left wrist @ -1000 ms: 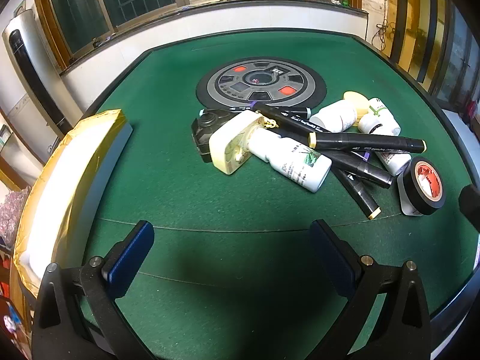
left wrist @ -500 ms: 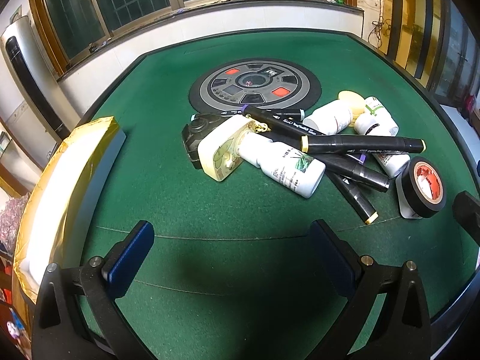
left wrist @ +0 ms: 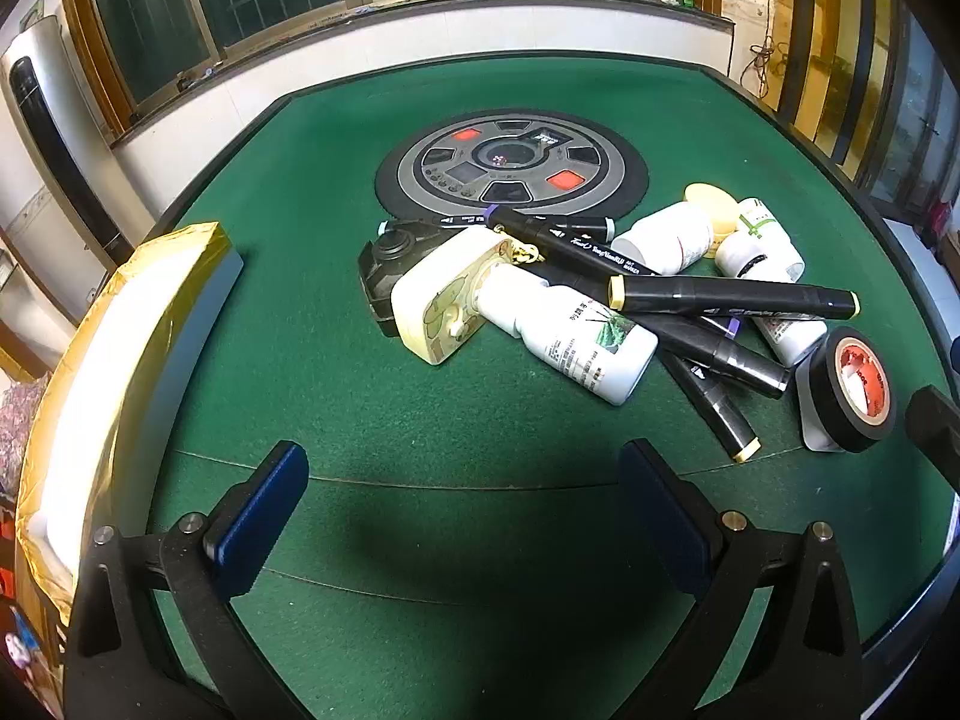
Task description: Organize rigid objects
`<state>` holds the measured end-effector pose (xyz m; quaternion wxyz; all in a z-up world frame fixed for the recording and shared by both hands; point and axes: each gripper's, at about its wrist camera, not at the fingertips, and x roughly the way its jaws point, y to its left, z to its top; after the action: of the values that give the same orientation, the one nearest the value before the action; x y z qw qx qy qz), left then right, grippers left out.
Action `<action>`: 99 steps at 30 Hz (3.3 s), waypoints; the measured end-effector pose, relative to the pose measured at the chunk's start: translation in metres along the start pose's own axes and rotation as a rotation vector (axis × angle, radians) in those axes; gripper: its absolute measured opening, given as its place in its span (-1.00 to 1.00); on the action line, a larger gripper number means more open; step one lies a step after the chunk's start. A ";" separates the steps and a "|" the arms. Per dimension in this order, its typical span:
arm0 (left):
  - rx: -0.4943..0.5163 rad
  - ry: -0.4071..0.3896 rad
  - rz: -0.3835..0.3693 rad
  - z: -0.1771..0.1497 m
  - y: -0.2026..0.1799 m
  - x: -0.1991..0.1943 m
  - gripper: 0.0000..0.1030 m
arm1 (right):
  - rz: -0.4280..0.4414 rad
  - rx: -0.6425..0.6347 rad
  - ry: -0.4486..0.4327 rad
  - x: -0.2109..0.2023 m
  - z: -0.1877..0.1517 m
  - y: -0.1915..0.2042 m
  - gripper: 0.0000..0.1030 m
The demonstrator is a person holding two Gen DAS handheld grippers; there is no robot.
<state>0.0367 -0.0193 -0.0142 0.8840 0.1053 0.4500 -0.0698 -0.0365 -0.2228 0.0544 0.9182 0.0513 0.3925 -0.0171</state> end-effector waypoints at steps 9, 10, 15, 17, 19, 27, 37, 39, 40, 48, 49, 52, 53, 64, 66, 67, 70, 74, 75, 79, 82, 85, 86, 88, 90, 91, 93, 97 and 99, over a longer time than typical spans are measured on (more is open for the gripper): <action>0.011 0.003 0.001 -0.002 -0.005 0.000 1.00 | 0.008 0.006 0.002 0.001 -0.002 -0.002 0.88; 0.010 0.003 0.002 -0.001 -0.005 0.000 1.00 | 0.010 0.009 0.003 0.001 -0.002 -0.002 0.88; 0.010 0.001 0.002 -0.001 -0.005 -0.002 1.00 | 0.012 0.014 0.004 0.001 -0.003 -0.002 0.88; 0.010 0.000 0.002 -0.002 -0.006 -0.002 1.00 | 0.013 0.014 0.004 0.001 -0.003 -0.002 0.88; 0.011 0.000 0.002 -0.002 -0.006 -0.003 1.00 | 0.014 0.014 0.004 0.001 -0.003 -0.002 0.88; 0.010 0.004 0.005 -0.003 -0.006 -0.003 1.00 | 0.015 0.016 0.004 0.000 -0.004 -0.001 0.88; -0.125 0.063 -0.077 0.013 0.017 0.010 1.00 | 0.004 0.031 0.015 0.001 -0.008 -0.005 0.88; -0.170 0.075 -0.109 0.018 0.023 0.013 1.00 | 0.003 0.038 0.018 0.001 -0.009 -0.009 0.88; -0.194 0.086 -0.134 0.021 0.026 0.015 1.00 | 0.004 0.043 0.021 0.002 -0.009 -0.010 0.88; -0.300 0.122 -0.240 0.047 0.019 0.030 1.00 | 0.011 0.050 0.027 0.004 -0.011 -0.011 0.89; -0.297 0.124 -0.237 0.049 0.016 0.033 0.94 | 0.010 0.049 0.027 0.004 -0.011 -0.012 0.89; -0.282 0.145 -0.235 0.053 0.007 0.042 0.81 | 0.003 0.053 0.028 0.003 -0.013 -0.014 0.89; -0.282 0.151 -0.234 0.053 0.007 0.043 0.80 | 0.002 0.056 0.030 0.003 -0.013 -0.015 0.88; -0.296 0.141 -0.316 0.039 0.012 0.044 0.45 | 0.001 0.058 0.044 0.008 -0.015 -0.016 0.89; -0.278 0.134 -0.328 0.040 0.010 0.042 0.25 | 0.007 0.053 0.049 0.011 -0.015 -0.014 0.89; -0.261 0.129 -0.333 0.040 0.007 0.038 0.13 | 0.011 0.047 0.051 0.012 -0.015 -0.013 0.88; -0.240 0.127 -0.332 0.038 0.005 0.036 0.07 | 0.022 0.020 0.058 0.019 -0.014 -0.006 0.88; -0.261 0.131 -0.358 0.032 0.009 0.038 0.07 | 0.051 -0.003 0.088 0.032 -0.013 0.001 0.42; -0.269 0.131 -0.361 0.031 0.011 0.038 0.08 | 0.059 -0.004 0.101 0.036 -0.013 0.002 0.33; -0.276 0.138 -0.358 0.031 0.013 0.038 0.08 | 0.072 0.012 0.131 0.048 -0.015 -0.001 0.23; -0.278 0.143 -0.355 0.033 0.012 0.038 0.08 | 0.081 0.027 0.131 0.049 -0.016 -0.006 0.12; -0.279 0.143 -0.354 0.033 0.012 0.038 0.08 | 0.095 0.037 0.130 0.048 -0.017 -0.009 0.12; -0.280 0.144 -0.355 0.033 0.013 0.038 0.08 | 0.094 0.036 0.129 0.049 -0.016 -0.008 0.11; -0.283 0.142 -0.354 0.032 0.015 0.037 0.08 | 0.095 0.040 0.127 0.048 -0.016 -0.008 0.11; -0.283 0.138 -0.352 0.031 0.018 0.035 0.08 | 0.102 0.045 0.123 0.047 -0.016 -0.008 0.11; -0.283 0.137 -0.351 0.030 0.019 0.035 0.08 | 0.107 0.047 0.122 0.045 -0.016 -0.008 0.11; -0.278 0.135 -0.349 0.030 0.021 0.034 0.08 | 0.115 0.048 0.122 0.042 -0.017 -0.007 0.11; -0.262 0.133 -0.337 0.032 0.019 0.033 0.08 | 0.128 0.045 0.124 0.035 -0.020 -0.006 0.11; -0.249 0.137 -0.329 0.036 0.015 0.036 0.08 | 0.131 0.042 0.128 0.031 -0.022 -0.006 0.11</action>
<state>0.0890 -0.0145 -0.0210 0.8343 -0.0752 0.5253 -0.1498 -0.0311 -0.2259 0.0162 0.8891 0.0970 0.4456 0.0378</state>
